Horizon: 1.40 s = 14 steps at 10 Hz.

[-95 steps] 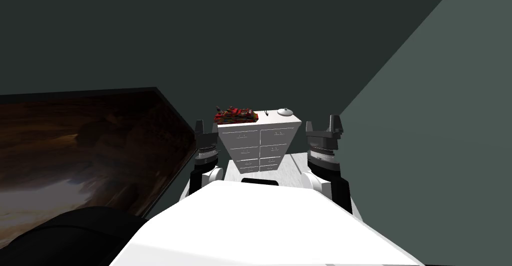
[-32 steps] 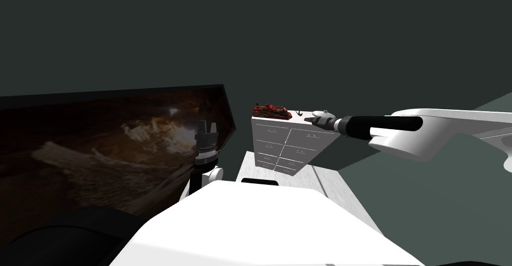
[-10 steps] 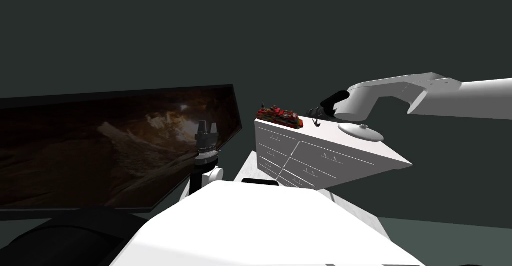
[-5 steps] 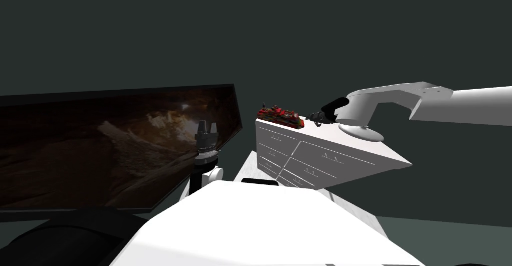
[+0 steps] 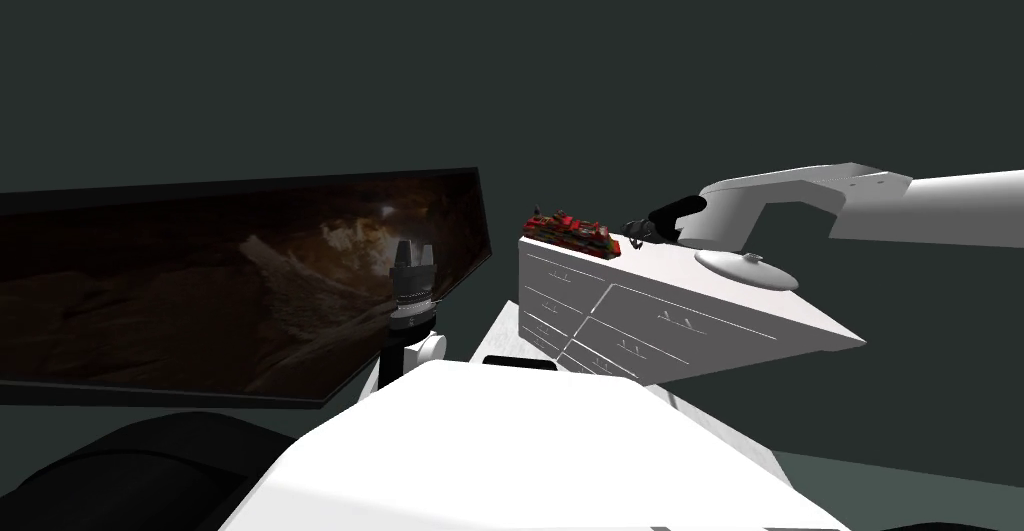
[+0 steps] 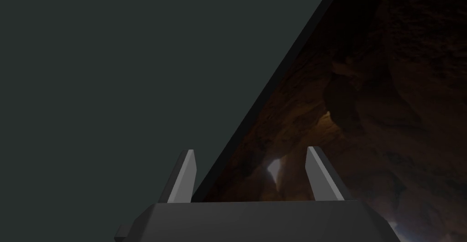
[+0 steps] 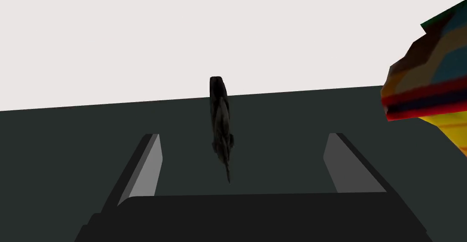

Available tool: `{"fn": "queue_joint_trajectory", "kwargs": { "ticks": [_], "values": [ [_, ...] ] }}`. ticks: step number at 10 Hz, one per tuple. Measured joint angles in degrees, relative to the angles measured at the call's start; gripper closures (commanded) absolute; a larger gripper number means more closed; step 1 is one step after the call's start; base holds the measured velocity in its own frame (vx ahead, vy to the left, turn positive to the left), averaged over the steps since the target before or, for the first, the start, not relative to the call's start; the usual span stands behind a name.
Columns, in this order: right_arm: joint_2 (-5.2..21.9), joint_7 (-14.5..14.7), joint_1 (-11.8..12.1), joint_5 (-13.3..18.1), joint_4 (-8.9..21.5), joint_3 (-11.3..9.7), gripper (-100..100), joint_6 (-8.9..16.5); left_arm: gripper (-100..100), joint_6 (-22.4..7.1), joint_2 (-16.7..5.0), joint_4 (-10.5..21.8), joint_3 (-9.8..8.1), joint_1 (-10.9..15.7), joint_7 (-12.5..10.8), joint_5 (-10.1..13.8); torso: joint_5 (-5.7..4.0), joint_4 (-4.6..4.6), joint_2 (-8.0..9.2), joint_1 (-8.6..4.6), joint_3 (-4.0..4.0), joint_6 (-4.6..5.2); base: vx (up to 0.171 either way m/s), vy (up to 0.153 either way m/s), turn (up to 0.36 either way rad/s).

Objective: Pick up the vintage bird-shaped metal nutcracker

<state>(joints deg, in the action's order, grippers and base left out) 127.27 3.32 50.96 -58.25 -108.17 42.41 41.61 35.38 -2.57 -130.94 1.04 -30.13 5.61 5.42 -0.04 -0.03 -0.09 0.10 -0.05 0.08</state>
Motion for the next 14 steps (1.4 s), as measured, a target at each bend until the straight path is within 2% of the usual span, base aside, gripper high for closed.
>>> {"fn": "queue_joint_trajectory", "kwargs": {
  "ticks": [2, 4, 5, 7, 9, 10, 12, 13, 14],
  "values": [
    [0.28, -0.84, 0.26, 0.78, -0.21, -3.09, -100, -0.36, 0, 0.0, 0.0, 0.0, 0.0, 0.0, 0.0, 0.0, -0.12, -0.09, -0.01, -0.16, -0.05, 0.04, -0.007, 0.027, 0.133],
    [1.28, -3.3, -3.43, 2.97, 2.39, -6.58, -100, -3.1, 0, 0.0, 0.0, 0.0, 0.0, 0.0, 0.0, 0.0, -0.05, -0.1, -0.05, 0.1, -0.08, 0.02, -0.005, 0.062, 0.065],
    [1.5, -4.43, -4.59, 3.51, 2.67, -8.32, -100, -4.84, 0, 0.0, 0.0, 0.0, 0.0, 0.0, 0.0, 0.0, -0.08, -0.1, -0.06, 0.0, -0.08, 0.04, 0.004, 0.013, -0.011],
    [2.04, -5.13, -5.06, 3.55, 2.89, -11.65, -100, -6.63, 0, 0.0, 0.0, 0.0, 0.0, 0.0, 0.0, 0.0, -0.14, -0.11, -0.07, -0.22, -0.09, 0.04, 0.001, -0.004, 0.006],
    [1.49, -3.83, -6.27, 2.62, 3.02, -14.95, -100, -6.85, 0, 0.0, 0.0, 0.0, 0.0, 0.0, 0.0, 0.0, -0.33, -0.22, -0.02, -0.47, -0.12, 0.26, 0.006, 0.03, 0.141],
    [2.48, -5.06, -7.41, 4.08, 4.77, -16.58, -100, -8.49, 0, 0.0, 0.0, 0.0, 0.01, 0.01, 0.0, 0.0, -0.32, -0.25, -0.04, -0.35, -0.14, 0.19, -0.003, 0.075, 0.129],
    [2.71, -8.38, -10.32, 6.71, 5.28, -20.0, -100, -11.62, 0, 0.0, 0.0, 0.0, 0.0, 0.0, 0.0, 0.0, -0.3, -0.21, -0.01, -0.33, -0.11, 0.18, -0.009, 0.027, -0.017],
    [2.85, -8.7, -10.94, 6.4, 5.65, -21.86, -100, -12.92, 0, 0.0, 0.0, 0.0, 0.0, 0.0, 0.0, 0.0, -0.33, -0.21, -0.01, -0.44, -0.11, 0.18, 0.0, -0.001, 0.012],
    [2.66, -8.91, -11.43, 6.68, 5.23, -23.57, -100, -13.12, 0, 0.0, 0.0, 0.0, 0.0, 0.0, 0.0, 0.0, -0.41, -0.25, 0.0, -0.57, -0.12, 0.26, 0.0, -0.005, -0.003]
  ]
}}
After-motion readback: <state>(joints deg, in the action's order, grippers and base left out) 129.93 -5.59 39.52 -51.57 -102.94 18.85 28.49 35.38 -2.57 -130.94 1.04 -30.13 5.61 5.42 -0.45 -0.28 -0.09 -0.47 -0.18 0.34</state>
